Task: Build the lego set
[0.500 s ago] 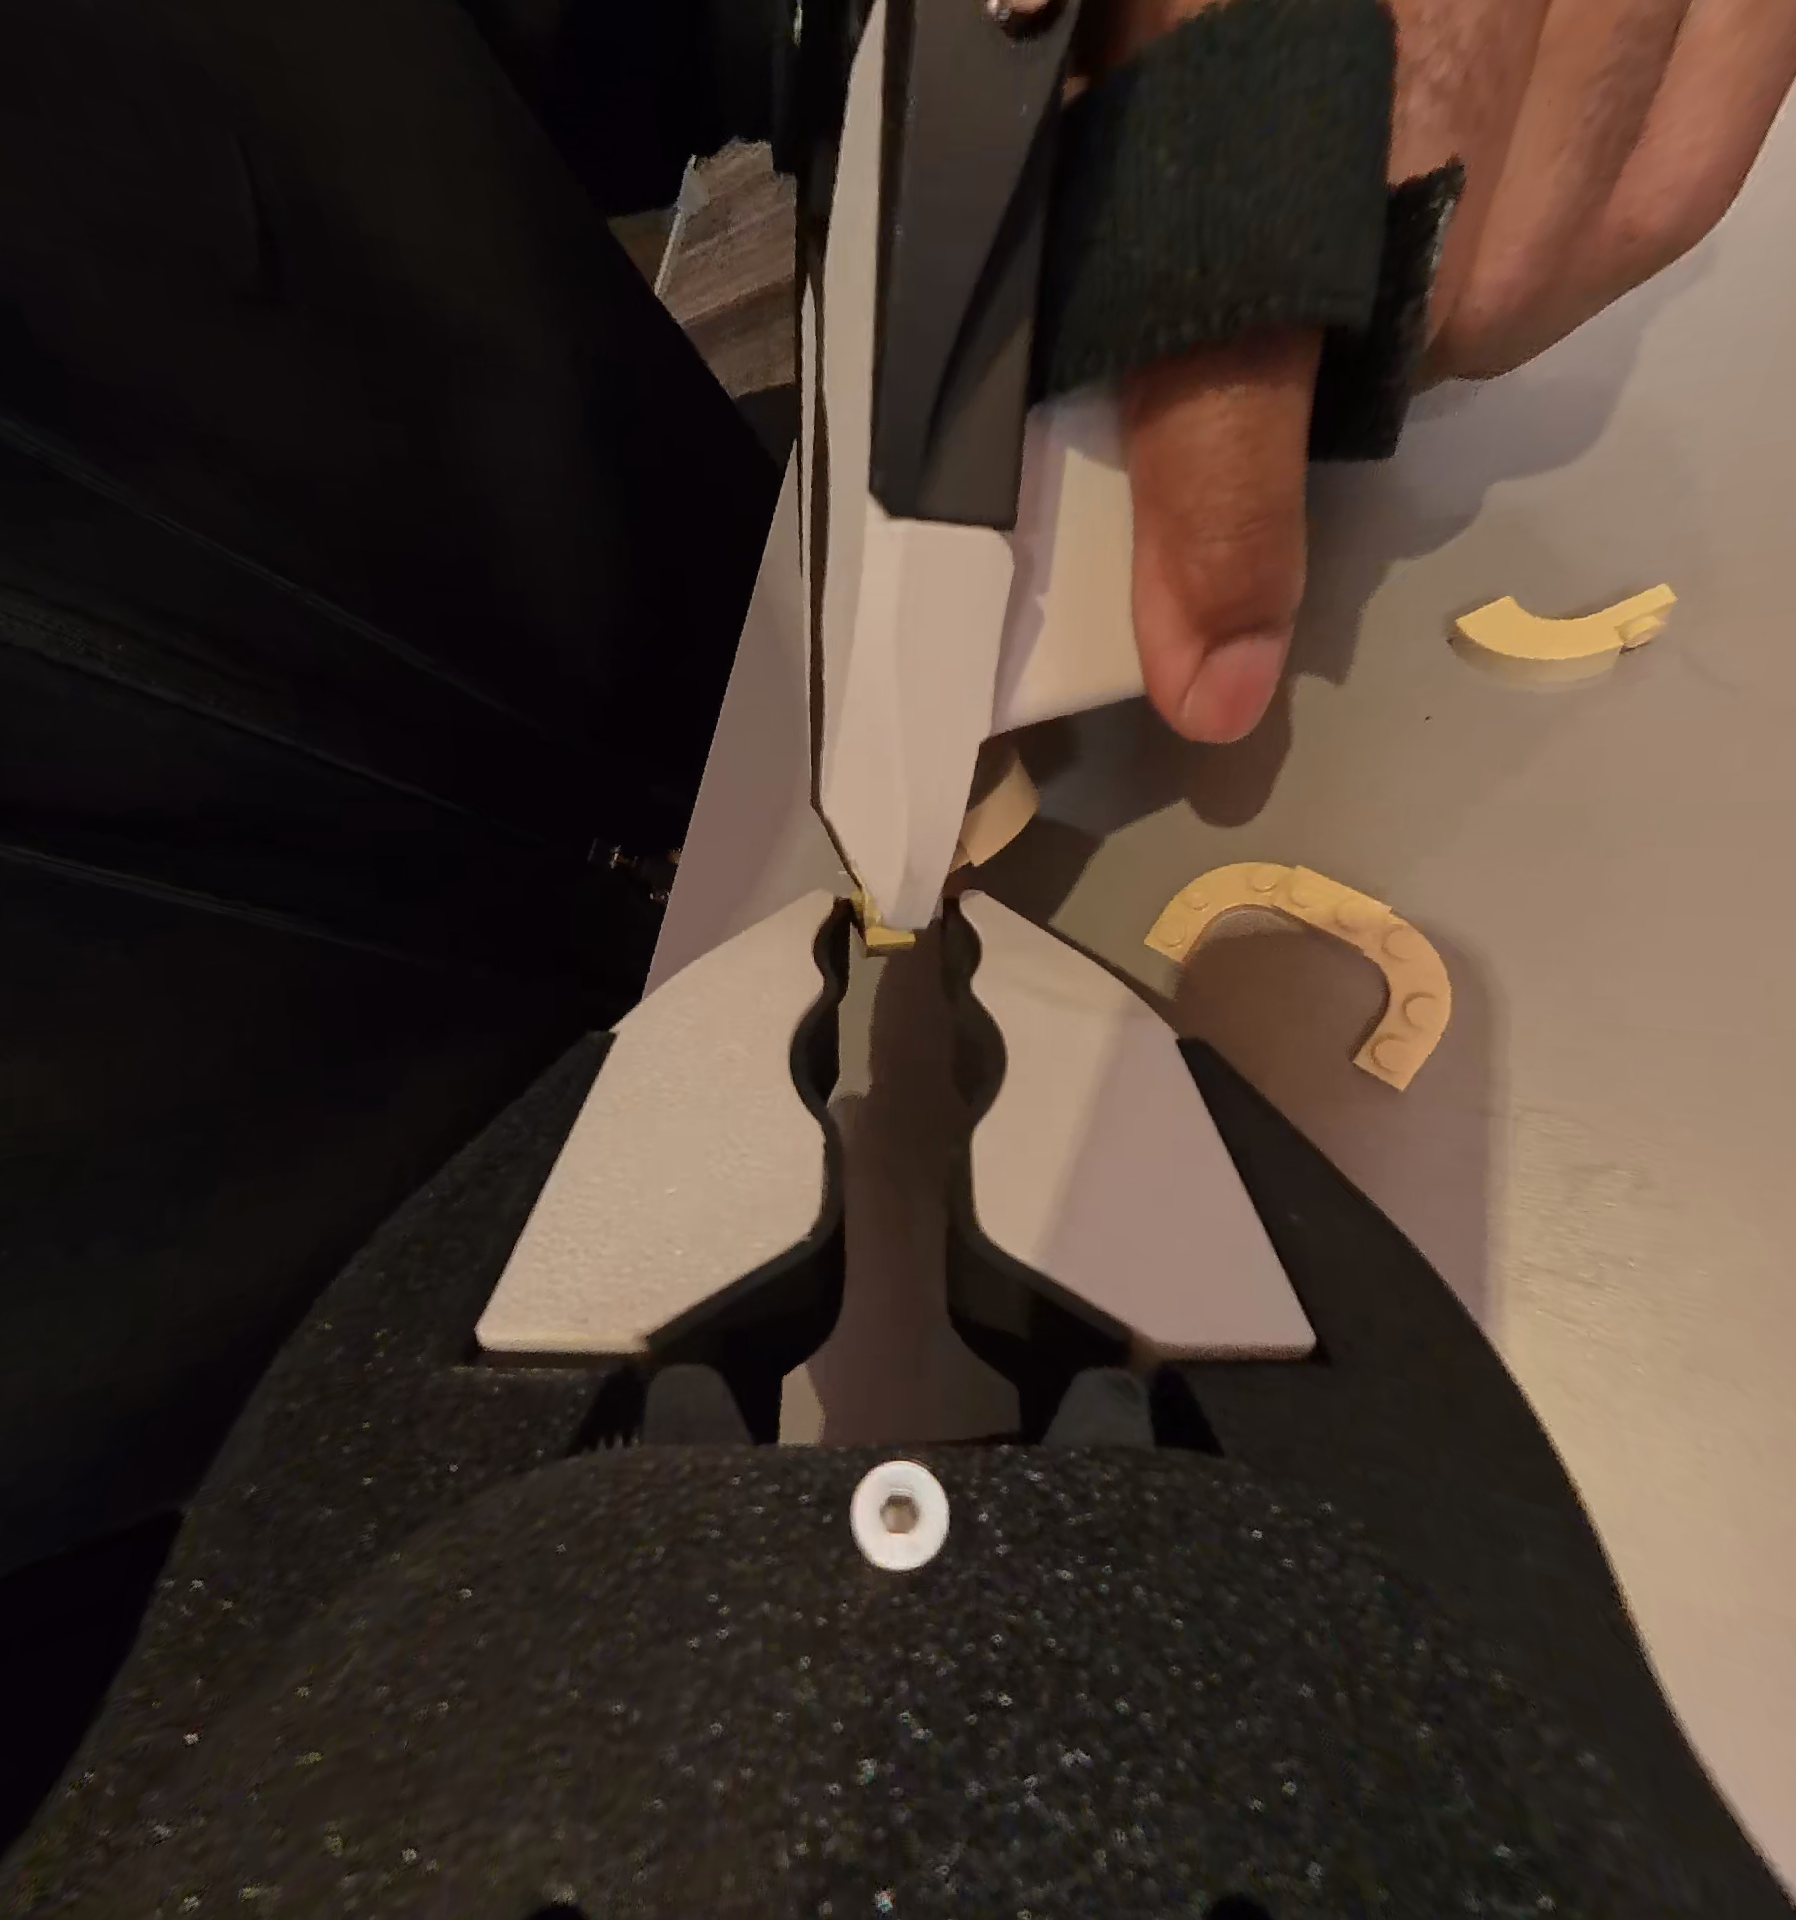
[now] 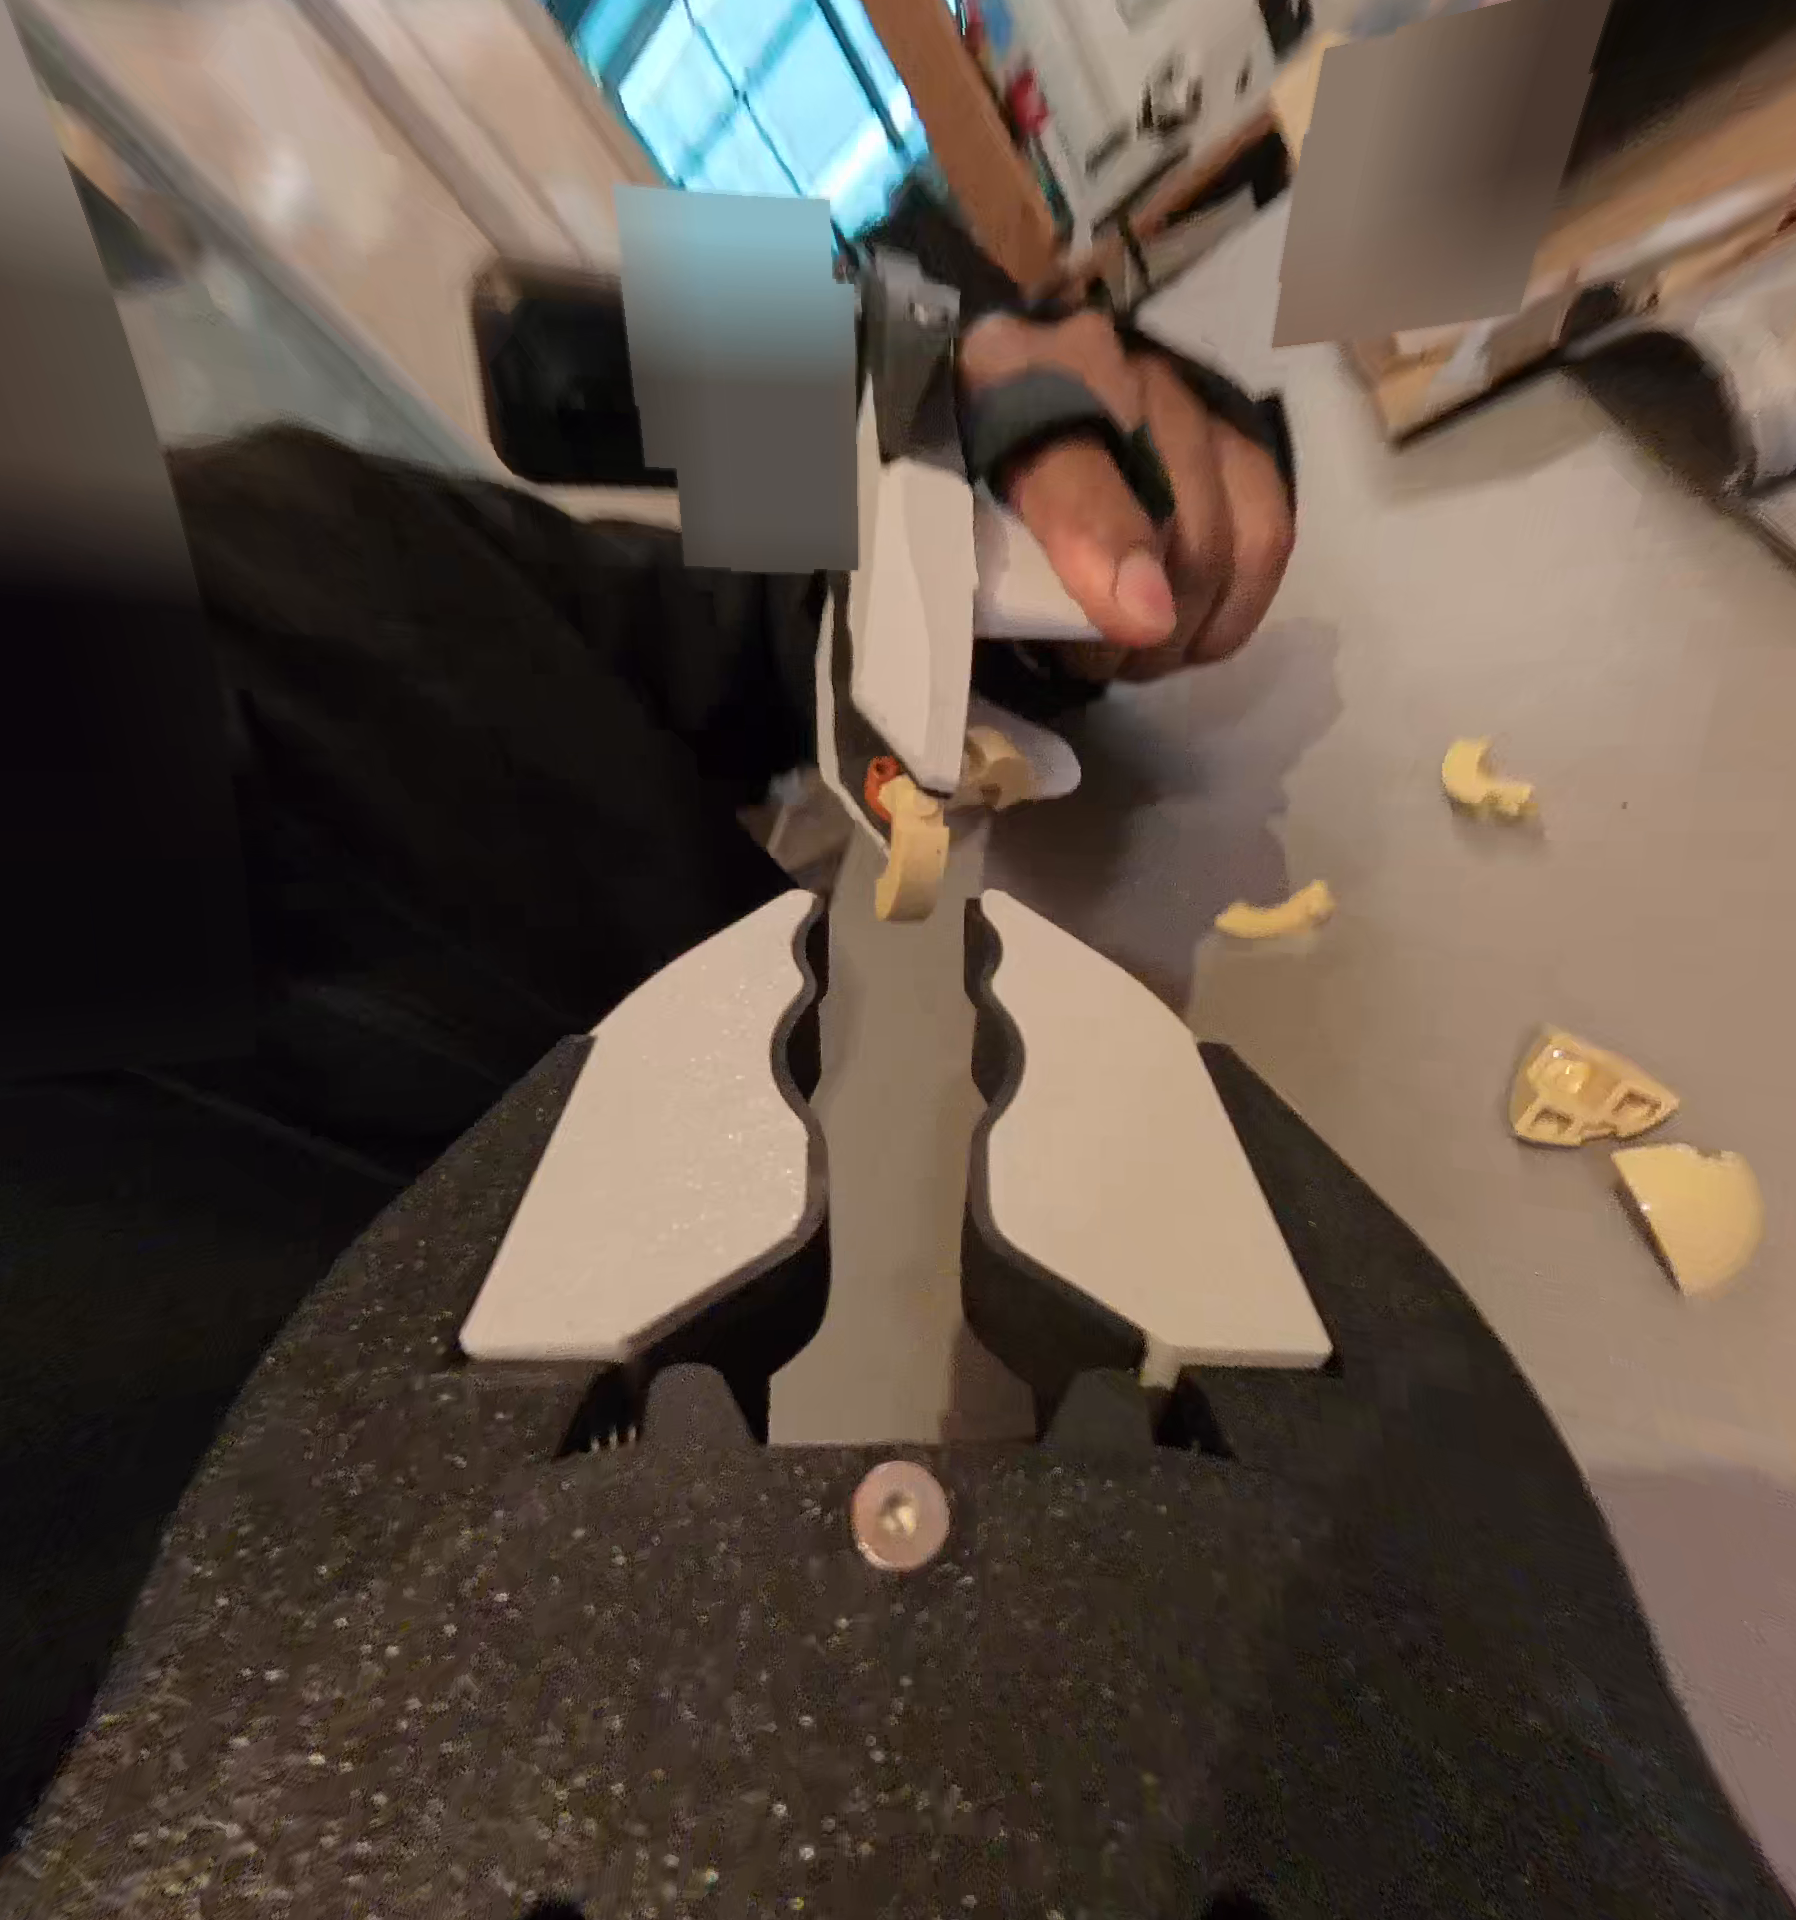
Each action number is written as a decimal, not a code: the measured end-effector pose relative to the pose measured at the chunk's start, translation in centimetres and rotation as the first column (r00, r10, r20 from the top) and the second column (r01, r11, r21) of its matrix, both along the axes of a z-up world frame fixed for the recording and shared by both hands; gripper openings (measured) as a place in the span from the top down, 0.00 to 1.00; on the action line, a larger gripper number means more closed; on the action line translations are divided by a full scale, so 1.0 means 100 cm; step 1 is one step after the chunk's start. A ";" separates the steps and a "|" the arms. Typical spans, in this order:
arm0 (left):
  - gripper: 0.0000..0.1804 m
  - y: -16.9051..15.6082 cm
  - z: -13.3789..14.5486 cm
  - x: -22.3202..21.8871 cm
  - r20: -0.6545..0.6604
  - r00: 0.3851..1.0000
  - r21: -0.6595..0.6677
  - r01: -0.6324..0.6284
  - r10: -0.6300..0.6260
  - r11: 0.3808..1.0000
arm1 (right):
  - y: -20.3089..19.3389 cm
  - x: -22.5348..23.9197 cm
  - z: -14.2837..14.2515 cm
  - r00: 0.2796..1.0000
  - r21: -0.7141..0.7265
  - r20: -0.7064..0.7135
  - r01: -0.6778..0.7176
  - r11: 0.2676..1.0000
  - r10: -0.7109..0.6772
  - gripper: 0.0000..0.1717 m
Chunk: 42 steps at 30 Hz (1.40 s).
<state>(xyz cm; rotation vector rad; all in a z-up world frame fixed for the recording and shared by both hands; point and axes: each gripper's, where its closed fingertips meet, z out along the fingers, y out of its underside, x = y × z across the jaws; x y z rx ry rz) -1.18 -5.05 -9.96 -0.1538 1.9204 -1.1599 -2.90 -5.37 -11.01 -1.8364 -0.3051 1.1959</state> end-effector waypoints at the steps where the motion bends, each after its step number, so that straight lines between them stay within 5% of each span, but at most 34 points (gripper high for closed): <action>1: 0.94 0.003 0.003 0.001 0.009 1.000 -0.009 -0.017 0.017 1.000 | 0.002 0.004 0.006 0.999 0.012 -0.042 0.021 1.000 -0.020 0.86; 10: 0.94 0.002 -0.003 0.002 -0.007 0.999 0.002 -0.033 0.033 0.999 | 0.008 0.006 0.003 0.996 -0.024 -0.064 0.056 0.998 -0.057 0.95; 22: 0.94 0.001 -0.039 0.004 -0.151 0.986 0.204 -0.034 0.066 0.978 | 0.006 0.009 -0.034 0.989 -0.199 0.138 0.081 0.977 -0.054 0.95; 42: 0.93 0.003 -0.065 -0.003 -0.078 0.996 0.514 0.006 0.040 0.858 | 0.004 -0.001 -0.059 0.967 -0.326 0.254 0.061 0.943 0.025 0.96</action>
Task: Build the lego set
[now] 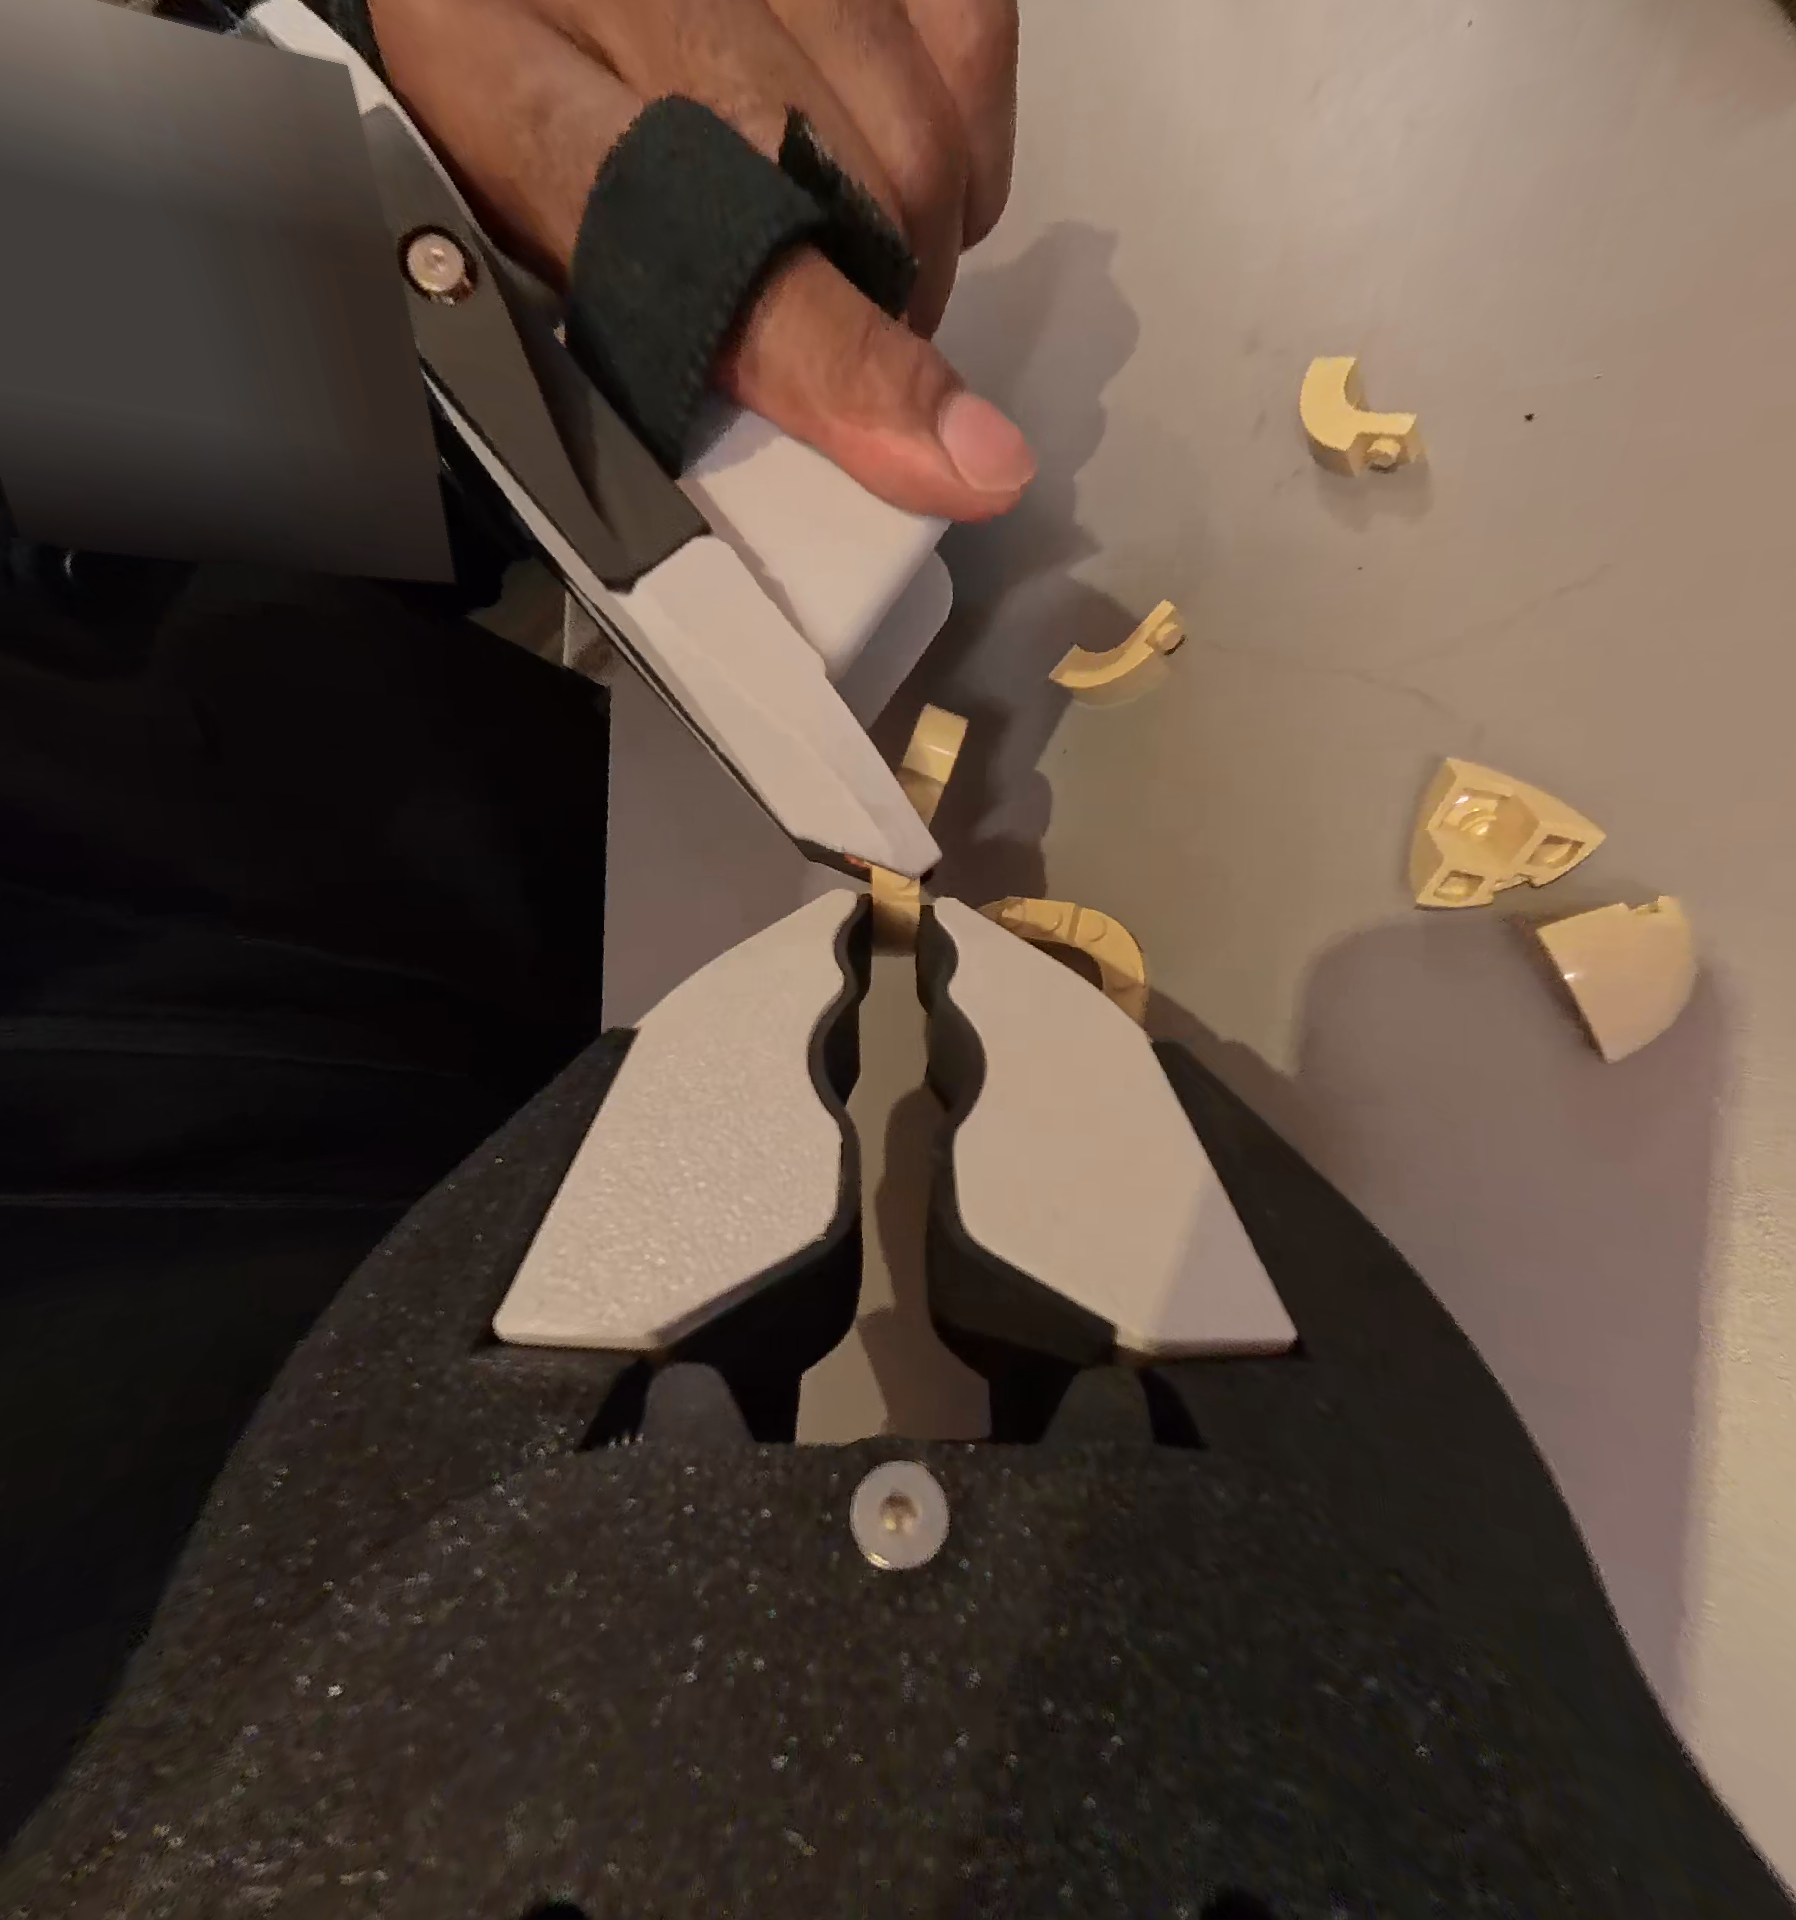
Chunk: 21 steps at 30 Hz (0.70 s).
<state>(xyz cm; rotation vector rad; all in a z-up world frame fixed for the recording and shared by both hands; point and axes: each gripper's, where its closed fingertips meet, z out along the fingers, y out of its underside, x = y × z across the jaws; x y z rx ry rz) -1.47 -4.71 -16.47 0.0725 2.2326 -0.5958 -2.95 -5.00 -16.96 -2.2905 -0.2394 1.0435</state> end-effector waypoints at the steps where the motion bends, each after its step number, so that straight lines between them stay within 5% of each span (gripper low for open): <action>1: 0.93 0.000 -0.001 0.000 0.004 1.000 0.009 0.004 -0.004 1.000 | 0.000 0.000 -0.001 1.000 0.000 0.012 -0.005 1.000 0.005 0.96; 17: 0.94 0.017 0.027 0.016 -0.123 0.982 -0.373 -0.178 0.142 0.911 | 0.010 0.013 0.033 0.981 0.168 -0.173 0.120 0.979 -0.090 0.88; 21: 0.94 0.017 0.033 0.017 -0.113 0.983 -0.416 -0.180 0.145 0.892 | 0.016 0.015 0.037 0.974 0.198 -0.198 0.154 0.968 -0.114 0.94</action>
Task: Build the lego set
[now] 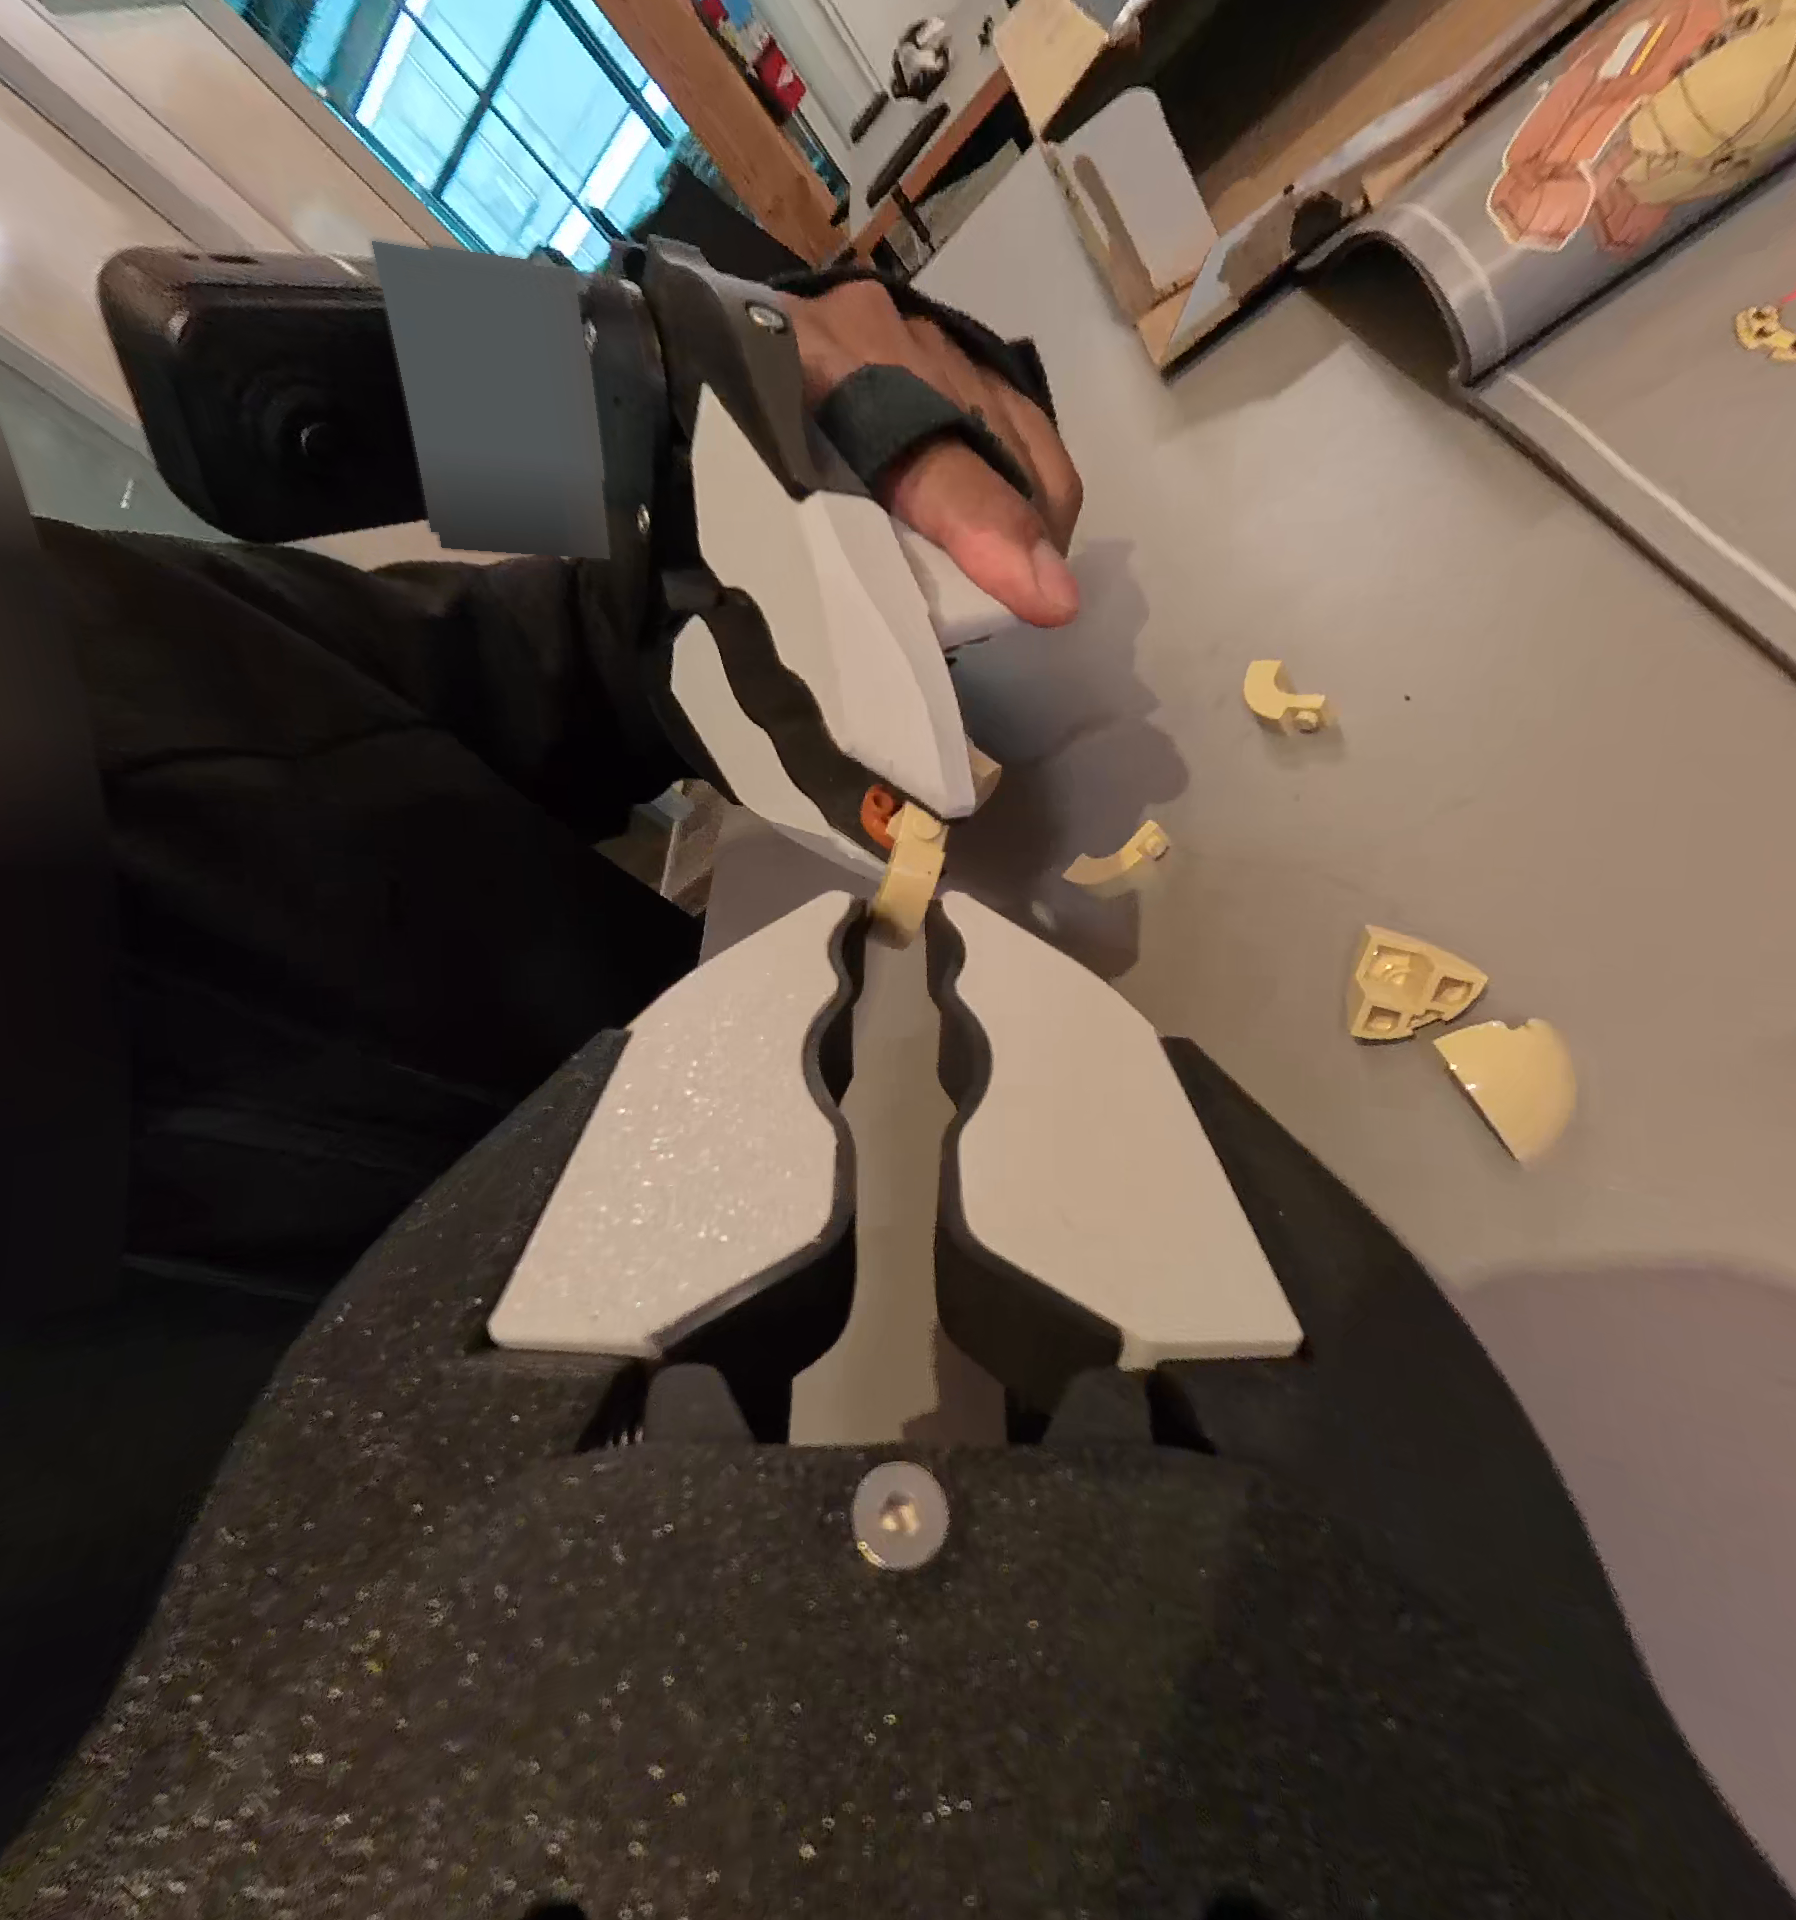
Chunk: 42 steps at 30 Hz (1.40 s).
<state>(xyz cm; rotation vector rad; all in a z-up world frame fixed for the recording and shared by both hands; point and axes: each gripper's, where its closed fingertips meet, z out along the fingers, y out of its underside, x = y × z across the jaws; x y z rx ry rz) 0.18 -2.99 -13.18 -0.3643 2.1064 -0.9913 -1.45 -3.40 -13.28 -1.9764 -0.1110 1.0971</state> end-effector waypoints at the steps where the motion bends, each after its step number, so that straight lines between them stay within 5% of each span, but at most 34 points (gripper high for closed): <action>1: 0.94 0.000 0.001 0.000 0.001 1.000 -0.005 -0.002 0.002 1.000 | 0.000 0.000 0.001 1.000 0.007 -0.006 -0.001 1.000 0.001 0.94; 25: 0.93 -0.005 -0.038 -0.010 0.006 0.997 0.430 0.066 -0.076 0.900 | -0.011 -0.011 -0.041 0.986 -0.256 0.124 -0.078 0.964 0.113 0.96; 37: 0.93 -0.005 -0.035 -0.011 -0.111 0.993 0.216 0.069 -0.046 0.974 | -0.011 -0.013 -0.032 0.983 -0.167 0.107 -0.127 0.978 0.146 0.89; 42: 0.93 0.006 -0.021 -0.002 -0.131 0.991 0.075 -0.028 0.037 0.997 | -0.004 0.017 -0.029 0.876 0.053 0.482 -0.035 0.998 0.005 0.80</action>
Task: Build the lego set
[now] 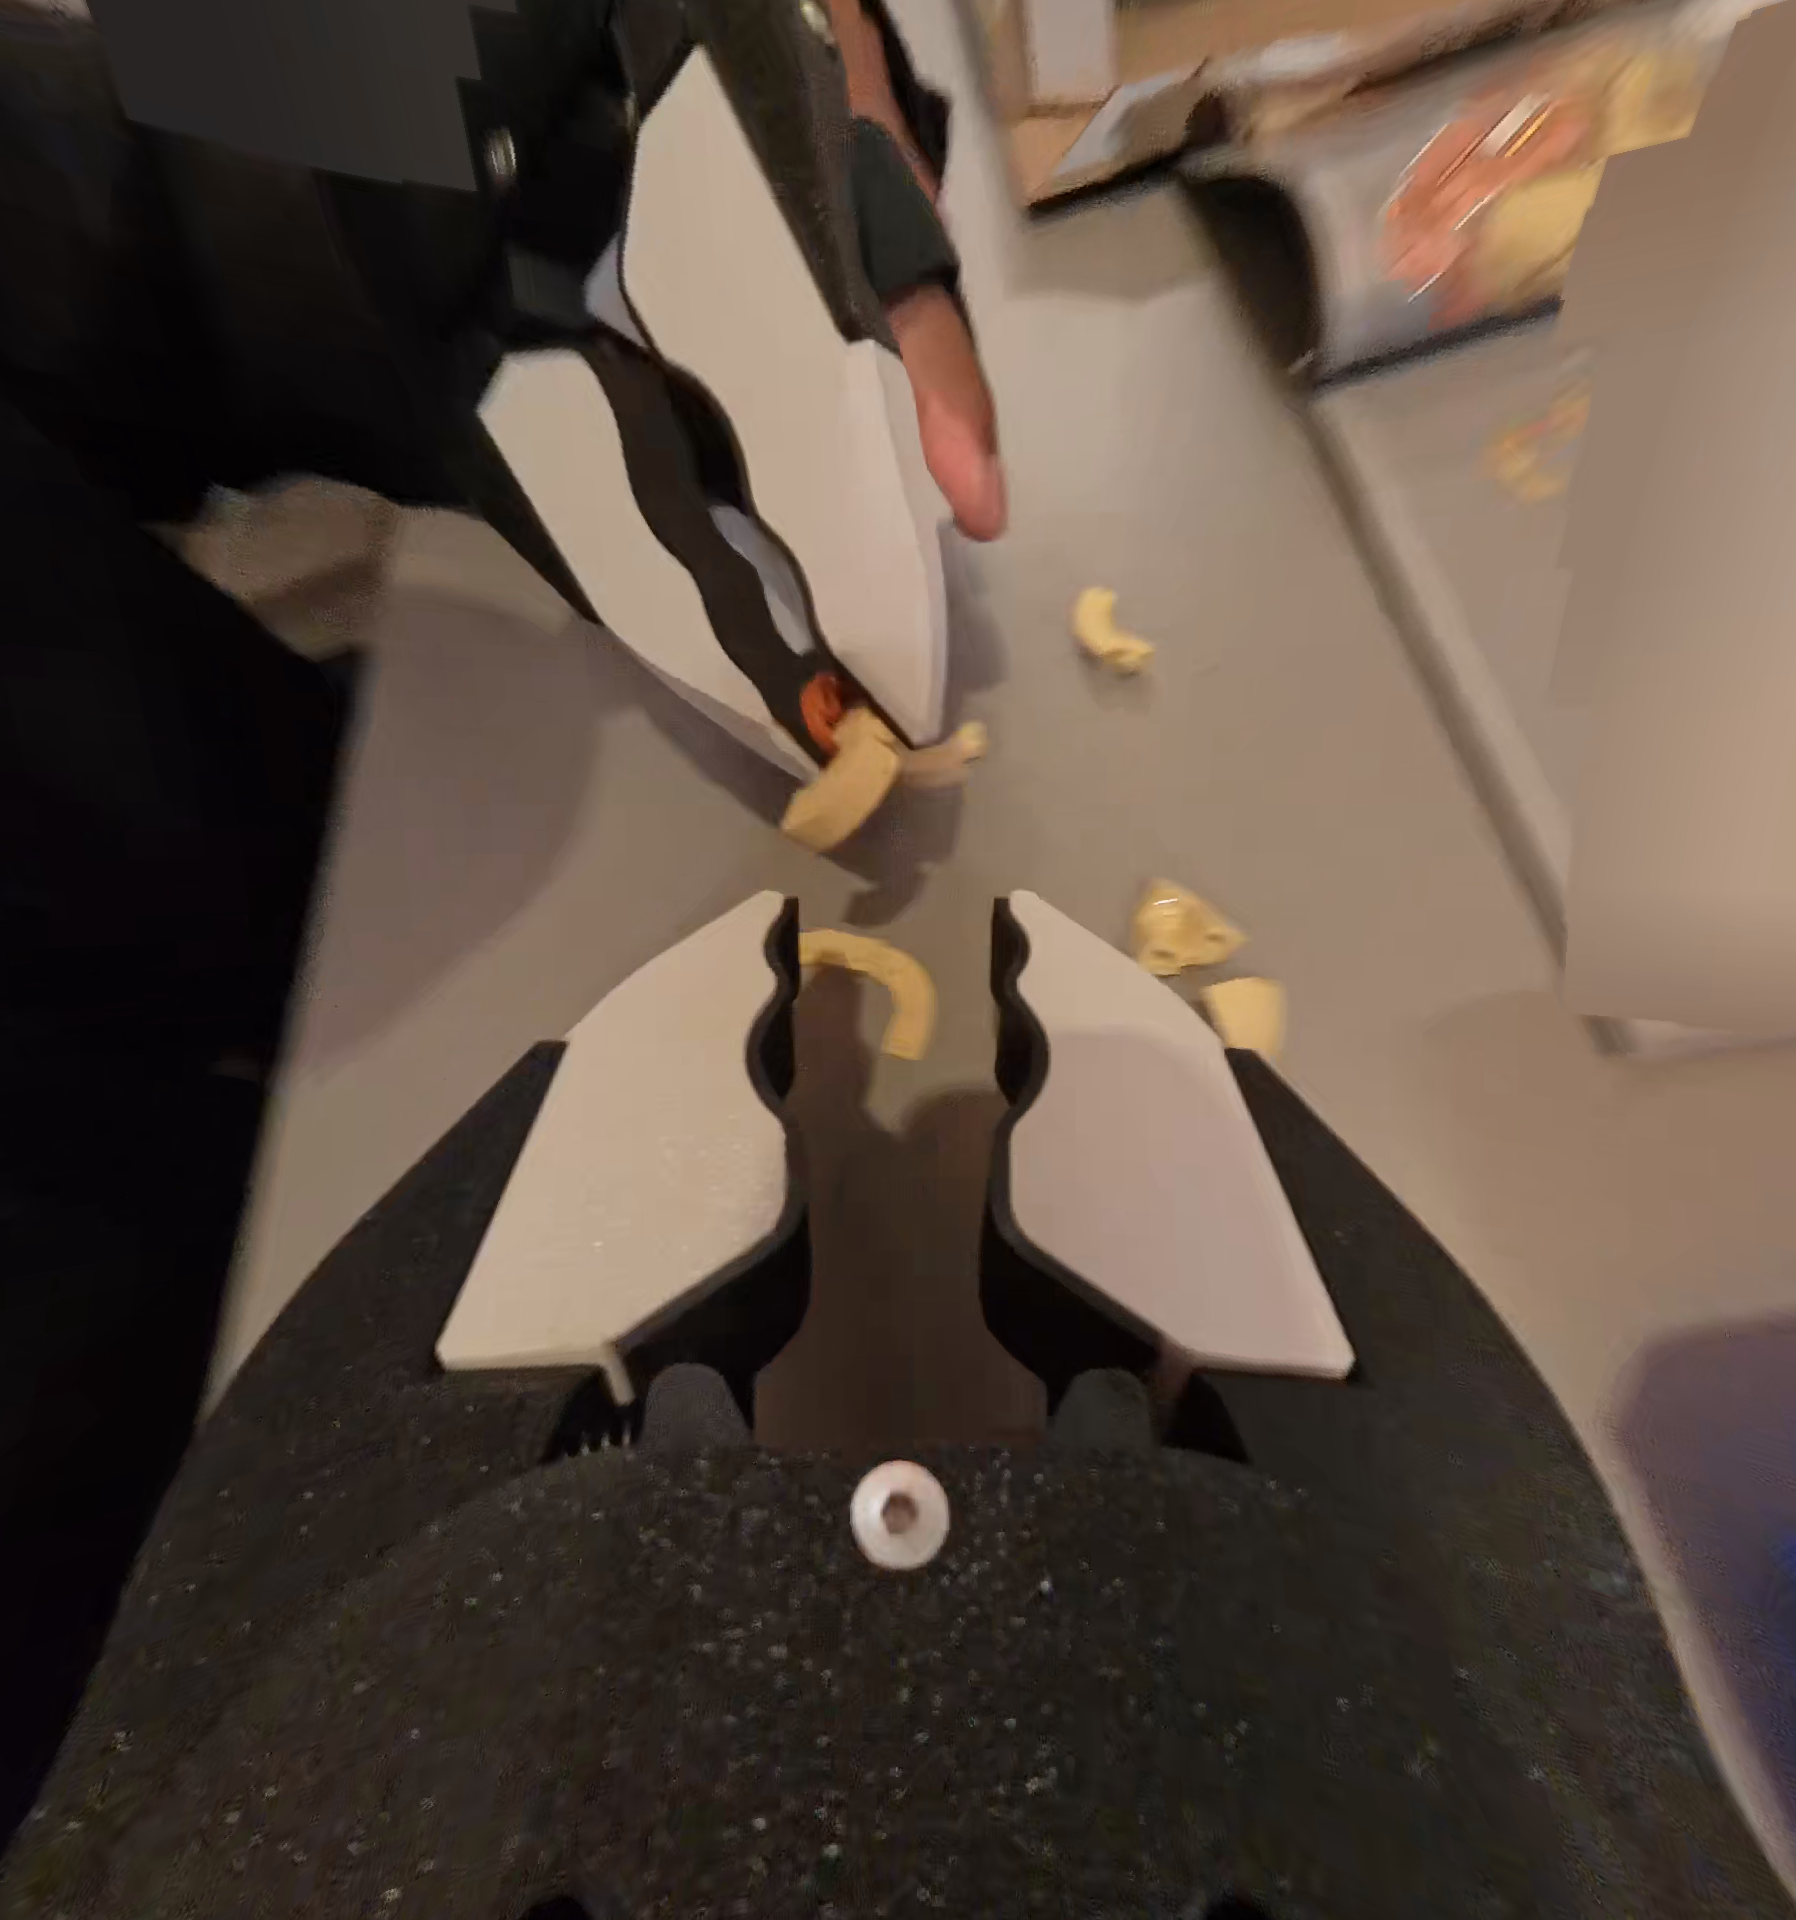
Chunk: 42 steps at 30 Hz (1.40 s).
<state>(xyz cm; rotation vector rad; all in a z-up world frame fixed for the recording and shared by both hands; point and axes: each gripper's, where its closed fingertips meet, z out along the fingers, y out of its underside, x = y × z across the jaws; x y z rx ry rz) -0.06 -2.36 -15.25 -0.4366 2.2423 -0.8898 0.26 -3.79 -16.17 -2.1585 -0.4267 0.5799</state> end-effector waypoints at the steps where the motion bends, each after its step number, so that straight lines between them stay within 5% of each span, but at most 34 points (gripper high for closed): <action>1: 0.93 0.003 0.002 0.001 -0.008 1.000 -0.028 -0.020 0.020 0.999 | 0.003 0.007 0.002 0.995 0.068 0.097 0.017 0.998 -0.023 0.78; 6: 0.93 0.009 0.007 0.003 -0.083 0.994 -0.153 -0.083 0.070 0.985 | 0.009 0.004 0.024 0.950 0.323 0.306 -0.043 0.945 -0.061 0.83; 17: 0.93 0.000 0.007 0.002 -0.151 0.987 -0.248 -0.094 0.057 0.964 | 0.015 -0.007 0.023 0.851 0.434 0.513 -0.149 0.888 -0.108 0.90; 42: 0.93 -0.020 -0.008 -0.011 -0.076 0.995 -0.027 0.067 -0.069 0.997 | -0.008 -0.019 0.010 0.886 0.255 0.451 -0.244 0.936 0.108 0.91</action>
